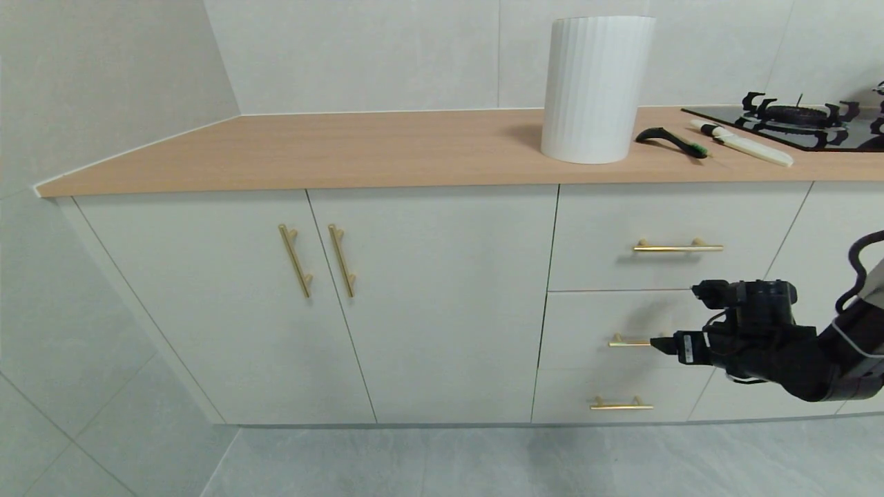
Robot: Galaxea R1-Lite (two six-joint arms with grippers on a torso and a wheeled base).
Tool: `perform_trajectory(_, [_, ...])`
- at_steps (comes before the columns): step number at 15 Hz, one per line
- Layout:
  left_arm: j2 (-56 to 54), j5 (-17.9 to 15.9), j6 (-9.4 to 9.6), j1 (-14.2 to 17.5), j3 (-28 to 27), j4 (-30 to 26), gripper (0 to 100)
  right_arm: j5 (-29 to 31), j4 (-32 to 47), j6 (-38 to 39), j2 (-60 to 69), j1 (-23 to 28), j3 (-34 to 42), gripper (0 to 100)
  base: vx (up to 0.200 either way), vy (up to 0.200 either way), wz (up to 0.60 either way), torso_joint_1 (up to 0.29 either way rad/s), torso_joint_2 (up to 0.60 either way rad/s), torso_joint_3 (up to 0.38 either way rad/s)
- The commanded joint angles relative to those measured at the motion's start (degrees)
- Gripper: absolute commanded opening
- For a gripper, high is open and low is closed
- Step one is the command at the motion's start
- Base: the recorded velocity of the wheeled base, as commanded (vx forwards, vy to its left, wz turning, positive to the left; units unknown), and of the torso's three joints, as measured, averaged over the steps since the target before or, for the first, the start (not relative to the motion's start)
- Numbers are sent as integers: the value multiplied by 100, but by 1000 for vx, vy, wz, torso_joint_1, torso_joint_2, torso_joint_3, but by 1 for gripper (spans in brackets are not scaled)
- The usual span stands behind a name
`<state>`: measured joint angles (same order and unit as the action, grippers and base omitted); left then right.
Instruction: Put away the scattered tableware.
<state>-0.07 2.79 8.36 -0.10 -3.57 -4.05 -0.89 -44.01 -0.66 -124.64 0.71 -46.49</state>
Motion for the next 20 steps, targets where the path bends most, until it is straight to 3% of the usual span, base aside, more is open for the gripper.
perform_trajectory(1, [7, 2, -1, 1, 6, 0, 100, 203, -319, -4, -579, 17, -114, 100, 0, 0, 0, 0, 0, 0])
perform_trajectory(11, [7, 2, -1, 1, -3, 0, 100, 880, -653, 224, -1485, -18, -1195, 100, 0, 0, 0, 0, 0, 0])
perform_trajectory(20, [16, 2, -1, 1, 6, 0, 100, 915, -662, 189, -1520, -53, -1090, 100, 0, 0, 0, 0, 0, 0])
